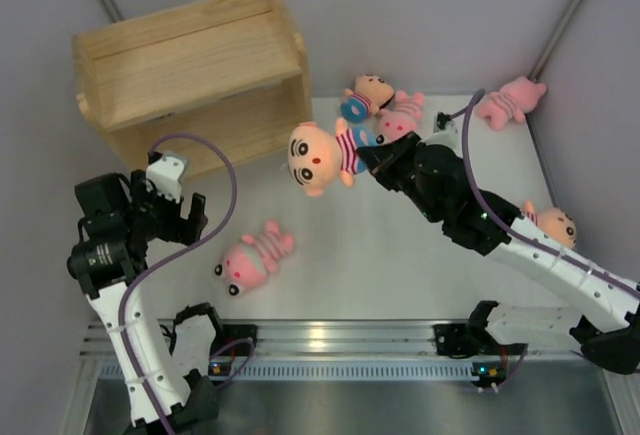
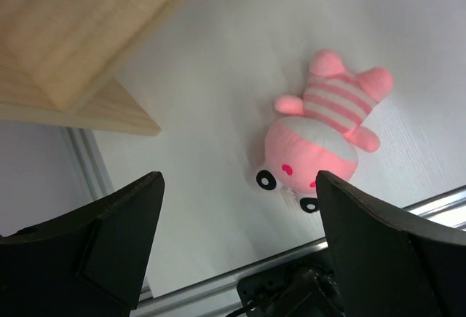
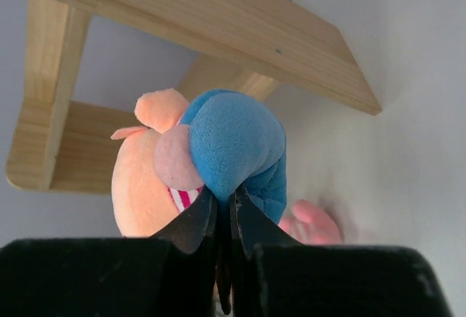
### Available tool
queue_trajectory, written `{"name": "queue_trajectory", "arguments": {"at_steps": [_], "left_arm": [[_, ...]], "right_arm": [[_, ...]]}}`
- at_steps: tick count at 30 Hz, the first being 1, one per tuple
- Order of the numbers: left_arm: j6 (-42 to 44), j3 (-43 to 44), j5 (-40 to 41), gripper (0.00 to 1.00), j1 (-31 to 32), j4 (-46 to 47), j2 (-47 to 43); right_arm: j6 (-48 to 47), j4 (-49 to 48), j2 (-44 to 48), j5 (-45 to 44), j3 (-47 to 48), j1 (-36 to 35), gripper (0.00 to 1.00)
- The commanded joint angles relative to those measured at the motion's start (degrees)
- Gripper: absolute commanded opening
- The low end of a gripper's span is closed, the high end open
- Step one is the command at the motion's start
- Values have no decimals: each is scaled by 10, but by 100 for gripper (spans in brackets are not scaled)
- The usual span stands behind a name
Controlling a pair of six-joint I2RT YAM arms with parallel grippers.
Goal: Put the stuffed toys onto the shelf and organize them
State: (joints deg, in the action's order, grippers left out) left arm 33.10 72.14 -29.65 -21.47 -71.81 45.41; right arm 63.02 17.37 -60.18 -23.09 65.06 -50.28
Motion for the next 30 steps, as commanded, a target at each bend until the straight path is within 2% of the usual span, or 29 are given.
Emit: {"name": "queue_trajectory", "arguments": {"at_steps": [1,6,9,12,16,20,24,30], "left_arm": [[-32,117,-34,92,2,8,9],[-57,245,-73,96,3,9,37],[-95,360,-112,99,3,11,76],[-155,461,-146,99,2,21,131],[-254,551,-224,99,1,63,185],[-320,549,-255,98,1,157,201],[-355,557,-267,99,1,180,233],[-384,562,-228,99,2,231,269]], "right_arm": [[44,-60,-34,-163,109,-65,0],[33,-118,-116,-230,212,-130,0],[5,-141,-170,-272,284,-154,0],[-12,-161,-214,-295,336,-178,0],[-9,-168,-255,-300,386,-192,0],[-29,-202,-303,-298,439,-209,0],[-41,-204,-346,-298,508,-226,0],[-30,-214,-388,-280,536,-240,0]]}}
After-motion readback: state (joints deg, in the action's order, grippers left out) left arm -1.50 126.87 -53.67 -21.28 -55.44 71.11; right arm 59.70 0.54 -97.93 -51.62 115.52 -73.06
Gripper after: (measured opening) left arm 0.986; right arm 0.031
